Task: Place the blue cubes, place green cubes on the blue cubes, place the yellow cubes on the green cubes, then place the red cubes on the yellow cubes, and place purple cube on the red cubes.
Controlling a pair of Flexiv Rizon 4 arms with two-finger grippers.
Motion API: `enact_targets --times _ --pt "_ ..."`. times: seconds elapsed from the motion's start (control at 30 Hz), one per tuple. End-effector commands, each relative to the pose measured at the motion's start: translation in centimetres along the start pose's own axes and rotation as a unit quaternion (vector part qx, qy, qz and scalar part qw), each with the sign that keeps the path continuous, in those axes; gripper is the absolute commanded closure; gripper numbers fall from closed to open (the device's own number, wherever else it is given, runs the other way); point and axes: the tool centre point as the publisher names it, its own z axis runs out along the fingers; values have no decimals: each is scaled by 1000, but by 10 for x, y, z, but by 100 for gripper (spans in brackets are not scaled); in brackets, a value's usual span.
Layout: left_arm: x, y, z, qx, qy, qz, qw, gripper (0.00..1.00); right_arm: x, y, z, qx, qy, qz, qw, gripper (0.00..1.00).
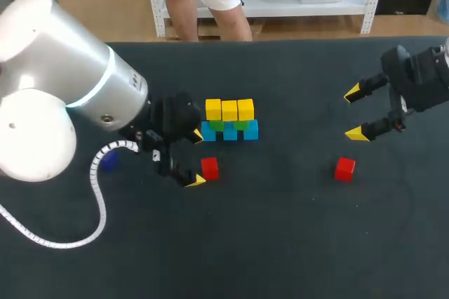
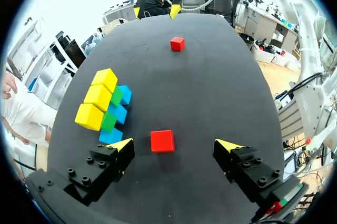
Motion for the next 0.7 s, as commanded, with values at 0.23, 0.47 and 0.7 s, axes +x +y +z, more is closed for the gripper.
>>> enact_targets --times 0.23,0.47,0.7 --pt "4 6 22 13 4 -7 1000 12 0 0 1 0 -2 0 1000 0" --pt "6 8 28 16 7 -10 1000 20 0 0 1 0 -2 0 1000 0" --pt "5 9 33 19 5 -12 1000 29 0 0 1 0 -2 0 1000 0"
